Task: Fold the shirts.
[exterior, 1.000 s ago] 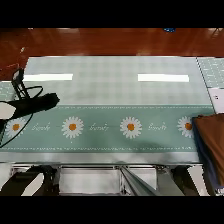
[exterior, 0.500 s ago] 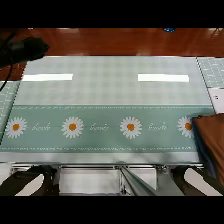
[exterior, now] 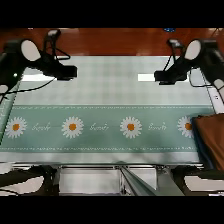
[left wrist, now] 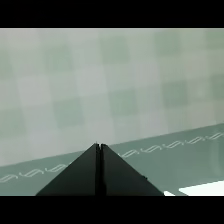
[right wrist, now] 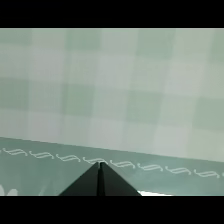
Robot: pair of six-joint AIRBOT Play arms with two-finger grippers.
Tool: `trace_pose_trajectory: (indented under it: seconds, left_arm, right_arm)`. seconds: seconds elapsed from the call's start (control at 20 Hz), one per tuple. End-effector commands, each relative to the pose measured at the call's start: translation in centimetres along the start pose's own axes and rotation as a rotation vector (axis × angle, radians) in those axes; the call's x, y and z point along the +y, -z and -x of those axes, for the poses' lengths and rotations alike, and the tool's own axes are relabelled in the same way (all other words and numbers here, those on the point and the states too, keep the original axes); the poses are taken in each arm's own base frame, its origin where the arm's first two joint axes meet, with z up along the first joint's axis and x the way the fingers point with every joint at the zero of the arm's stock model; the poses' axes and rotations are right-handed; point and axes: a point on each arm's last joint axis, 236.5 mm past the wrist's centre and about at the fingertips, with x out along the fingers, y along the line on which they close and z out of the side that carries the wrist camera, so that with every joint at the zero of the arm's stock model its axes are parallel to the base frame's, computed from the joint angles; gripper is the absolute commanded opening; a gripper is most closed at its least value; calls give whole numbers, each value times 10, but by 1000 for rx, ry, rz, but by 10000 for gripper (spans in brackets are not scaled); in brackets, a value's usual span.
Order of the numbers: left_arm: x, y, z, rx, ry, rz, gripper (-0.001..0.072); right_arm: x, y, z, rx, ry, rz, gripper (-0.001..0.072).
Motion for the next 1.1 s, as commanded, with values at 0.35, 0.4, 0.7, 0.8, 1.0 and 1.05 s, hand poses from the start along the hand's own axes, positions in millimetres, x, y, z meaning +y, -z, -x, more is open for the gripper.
trace_pose_trajectory:
  seconds: [0.35,0.4,0.7,0.8,1.0,1.05]
  left_arm:
    - [10,25,-23,136,-39,61,21]
    - [10,25,-23,136,-39,61,21]
    - [11,26,-26,142,-40,62,21]
    - [11,26,-26,142,-40,62,21]
    - [11,26,-26,142,-40,62,21]
    - [11,26,-26,142,-40,62,21]
  right_arm:
    - [-8,28,-32,115,87,4,25]
    - [-8,28,-32,115,87,4,25]
    - [-8,28,-32,115,87,3,25]
    - [-8,28,-32,115,87,4,25]
    - [-8,28,-32,115,87,3,25]
    - [-8,28,-32,115,87,4,25]
